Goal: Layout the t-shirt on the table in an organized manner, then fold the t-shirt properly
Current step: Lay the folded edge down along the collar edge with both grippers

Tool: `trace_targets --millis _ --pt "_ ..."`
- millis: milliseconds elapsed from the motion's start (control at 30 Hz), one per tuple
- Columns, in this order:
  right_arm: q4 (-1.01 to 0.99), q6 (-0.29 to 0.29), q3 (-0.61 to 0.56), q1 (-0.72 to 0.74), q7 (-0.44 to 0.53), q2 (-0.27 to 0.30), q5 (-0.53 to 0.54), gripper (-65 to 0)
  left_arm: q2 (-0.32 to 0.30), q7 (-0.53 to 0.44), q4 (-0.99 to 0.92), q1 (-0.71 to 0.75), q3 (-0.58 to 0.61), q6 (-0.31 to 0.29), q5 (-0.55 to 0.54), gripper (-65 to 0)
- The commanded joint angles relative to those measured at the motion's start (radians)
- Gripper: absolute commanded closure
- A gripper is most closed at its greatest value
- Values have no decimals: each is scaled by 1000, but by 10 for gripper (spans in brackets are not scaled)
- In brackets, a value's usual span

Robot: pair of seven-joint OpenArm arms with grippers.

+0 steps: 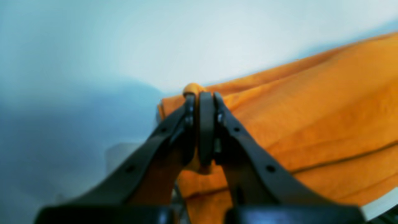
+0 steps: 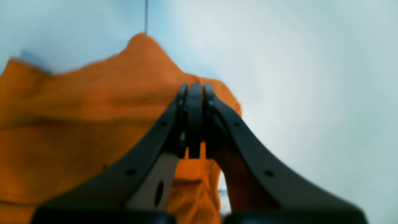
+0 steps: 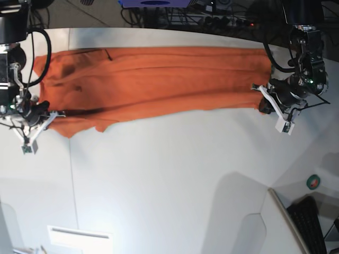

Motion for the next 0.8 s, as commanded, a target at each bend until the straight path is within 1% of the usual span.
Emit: trace_targets --millis 0,133,267,367,500,700,767 --pt "38 -2 6 11 17 19 1 0 -16 -16 35 -18 -7 -2 -9 0" --pt "101 -2 8 -19 12 16 1 0 -16 -15 94 -32 3 -2 -3 0" --pt "127 -2 8 -36 11 18 1 0 -15 56 106 -43 -4 -2 -8 0" --pt "127 -2 8 -41 11 19 1 0 -15 60 109 -34 -5 -2 -9 0" --pt "128 -2 9 -58 11 19 0 0 -16 62 134 0 -5 -2 -8 0" --pt "130 -2 9 -81 16 21 0 0 -16 59 198 100 -5 -2 -9 0" --pt "134 -2 37 -84 11 21 0 0 -15 59 190 111 -5 -2 -9 0"
